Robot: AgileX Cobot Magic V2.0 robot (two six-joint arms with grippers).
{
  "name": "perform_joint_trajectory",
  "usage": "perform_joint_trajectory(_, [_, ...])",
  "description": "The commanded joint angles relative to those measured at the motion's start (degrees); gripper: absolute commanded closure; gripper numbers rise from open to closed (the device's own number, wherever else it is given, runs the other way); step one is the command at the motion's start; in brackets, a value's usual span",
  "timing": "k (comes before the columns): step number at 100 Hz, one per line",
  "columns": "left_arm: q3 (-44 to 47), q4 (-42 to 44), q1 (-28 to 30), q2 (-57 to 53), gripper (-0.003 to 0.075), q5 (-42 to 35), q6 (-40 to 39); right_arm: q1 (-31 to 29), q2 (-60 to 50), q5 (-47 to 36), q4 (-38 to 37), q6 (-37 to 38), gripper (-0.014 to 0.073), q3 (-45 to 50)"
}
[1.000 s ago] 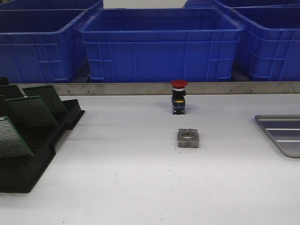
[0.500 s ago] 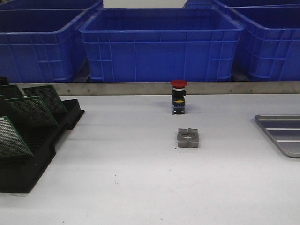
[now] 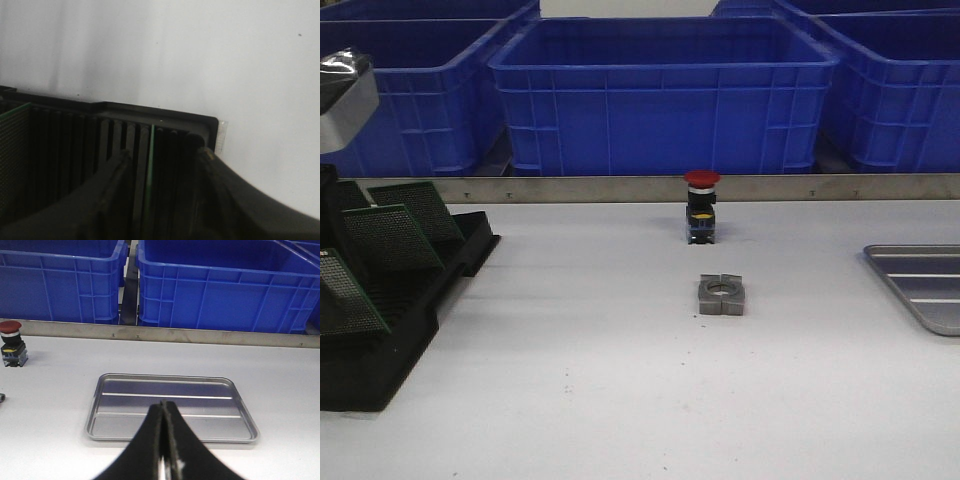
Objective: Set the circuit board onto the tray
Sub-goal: 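Grasp a green perforated circuit board in the black rack with left gripper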
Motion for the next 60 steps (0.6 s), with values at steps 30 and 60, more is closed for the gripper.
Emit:
perform_joint_trajectory(30, [-7.0, -0.4, -0.3, -2.3, 0.0737, 7.2, -0.1, -0.3, -1.2, -4.6, -0.6, 0.0, 0.0653, 0.1])
perform_joint_trajectory(60, [-17.8, -16.2, -0.3, -3.8, 0.0737, 25.7, -0.1, -0.3, -1.2, -4.6, -0.6, 0.0, 0.0653, 0.1])
